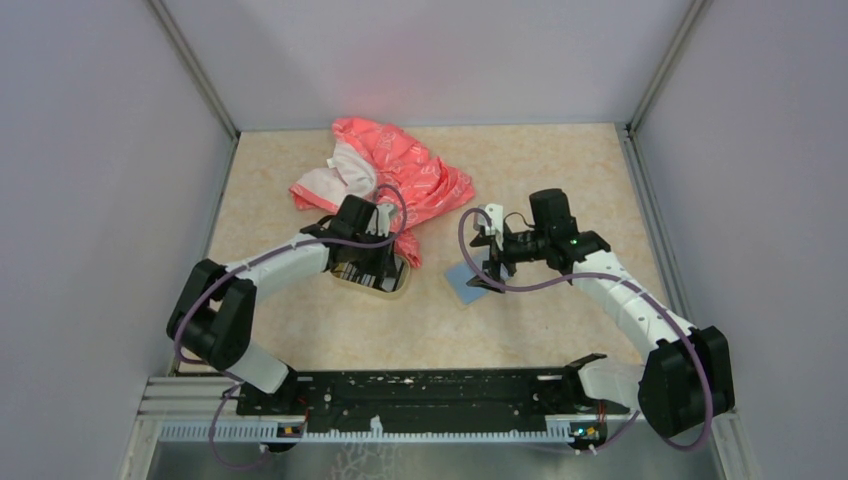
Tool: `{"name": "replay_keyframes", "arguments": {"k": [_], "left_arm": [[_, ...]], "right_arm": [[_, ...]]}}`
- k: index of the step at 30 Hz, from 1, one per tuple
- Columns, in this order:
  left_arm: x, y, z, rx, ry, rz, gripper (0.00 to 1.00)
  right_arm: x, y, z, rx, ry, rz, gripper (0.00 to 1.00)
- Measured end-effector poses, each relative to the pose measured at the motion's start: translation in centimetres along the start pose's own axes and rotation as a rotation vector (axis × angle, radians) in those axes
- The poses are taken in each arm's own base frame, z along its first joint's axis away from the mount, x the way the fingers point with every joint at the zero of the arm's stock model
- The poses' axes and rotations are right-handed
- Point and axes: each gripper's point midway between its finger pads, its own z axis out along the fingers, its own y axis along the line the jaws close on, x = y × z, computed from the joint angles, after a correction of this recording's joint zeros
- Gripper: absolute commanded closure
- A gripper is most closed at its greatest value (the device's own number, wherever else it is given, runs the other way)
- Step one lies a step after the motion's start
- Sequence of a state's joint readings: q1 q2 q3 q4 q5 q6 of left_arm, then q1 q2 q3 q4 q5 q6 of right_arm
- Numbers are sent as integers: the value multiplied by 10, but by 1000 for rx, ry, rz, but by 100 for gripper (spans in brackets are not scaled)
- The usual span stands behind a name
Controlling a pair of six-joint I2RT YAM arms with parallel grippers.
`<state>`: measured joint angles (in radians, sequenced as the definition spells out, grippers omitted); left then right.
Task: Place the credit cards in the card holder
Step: Pick up the credit card from the storage box.
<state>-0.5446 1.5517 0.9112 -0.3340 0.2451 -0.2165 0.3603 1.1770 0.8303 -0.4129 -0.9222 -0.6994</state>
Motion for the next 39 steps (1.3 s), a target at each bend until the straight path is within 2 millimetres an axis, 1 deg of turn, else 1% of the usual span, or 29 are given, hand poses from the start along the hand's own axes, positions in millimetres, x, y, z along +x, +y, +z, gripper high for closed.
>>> {"name": "replay_keyframes", "arguments": {"k": [7, 17, 27, 30, 34, 39], "left_arm": [[4, 6, -1, 63, 7, -59, 71], [-6, 2, -15, 148, -41, -88, 70], [-2, 3, -19, 188, -41, -110, 75], [-3, 4, -23, 189, -55, -114, 81], [-6, 6, -28, 187, -74, -118, 94], [-5, 9, -27, 182, -75, -128, 99]], "right_arm": [[0, -1, -1, 3, 0, 1, 10], [0, -1, -1, 3, 0, 1, 10], [0, -1, -1, 3, 0, 1, 10], [0, -1, -1, 3, 0, 1, 10], [0, -1, -1, 3, 0, 1, 10], [0, -1, -1, 2, -1, 0, 10]]}}
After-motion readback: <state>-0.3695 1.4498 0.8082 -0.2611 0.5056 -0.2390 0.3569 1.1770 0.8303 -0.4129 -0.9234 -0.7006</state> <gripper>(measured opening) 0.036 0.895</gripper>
